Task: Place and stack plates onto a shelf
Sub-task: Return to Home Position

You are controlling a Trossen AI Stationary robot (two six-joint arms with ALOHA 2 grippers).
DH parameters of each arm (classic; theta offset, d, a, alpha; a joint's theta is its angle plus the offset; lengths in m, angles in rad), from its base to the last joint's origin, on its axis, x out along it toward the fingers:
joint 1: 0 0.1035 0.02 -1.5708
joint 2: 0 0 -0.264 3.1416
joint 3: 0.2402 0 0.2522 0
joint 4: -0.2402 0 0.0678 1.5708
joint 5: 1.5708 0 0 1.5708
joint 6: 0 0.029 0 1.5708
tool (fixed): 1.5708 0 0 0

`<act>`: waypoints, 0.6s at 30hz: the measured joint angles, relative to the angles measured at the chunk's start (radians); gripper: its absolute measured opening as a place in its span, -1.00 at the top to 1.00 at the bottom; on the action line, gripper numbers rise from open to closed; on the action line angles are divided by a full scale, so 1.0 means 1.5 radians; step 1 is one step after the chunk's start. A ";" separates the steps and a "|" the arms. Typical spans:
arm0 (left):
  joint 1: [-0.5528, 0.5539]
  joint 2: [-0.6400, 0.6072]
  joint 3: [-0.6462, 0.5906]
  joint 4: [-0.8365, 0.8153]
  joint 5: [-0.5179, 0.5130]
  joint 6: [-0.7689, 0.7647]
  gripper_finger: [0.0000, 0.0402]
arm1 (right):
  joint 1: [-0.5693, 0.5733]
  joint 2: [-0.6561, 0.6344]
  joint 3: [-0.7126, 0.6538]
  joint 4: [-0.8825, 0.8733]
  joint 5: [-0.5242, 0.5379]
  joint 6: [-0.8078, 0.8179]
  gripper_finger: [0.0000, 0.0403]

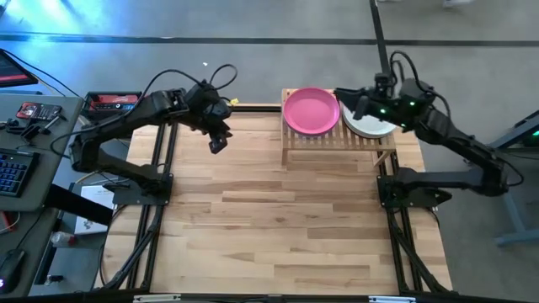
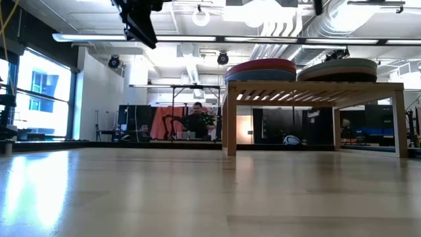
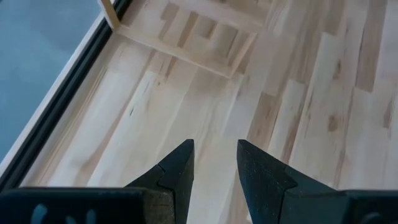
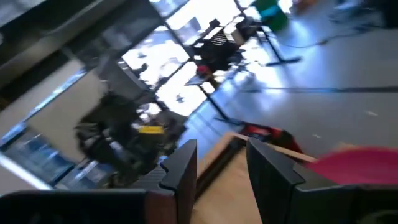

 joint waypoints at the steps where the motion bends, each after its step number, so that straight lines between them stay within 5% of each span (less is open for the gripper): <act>1: 0.000 -0.004 -0.006 -0.001 -0.003 0.000 0.45 | 0.009 0.012 0.000 0.028 -0.008 -0.005 0.40; 9: 0.000 -0.036 -0.020 -0.003 -0.006 0.000 0.45 | 0.109 0.111 0.000 0.169 -0.056 -0.018 0.40; 18: -0.013 -0.102 -0.020 -0.004 -0.004 0.011 0.45 | 0.273 0.199 0.000 0.208 -0.017 -0.020 0.40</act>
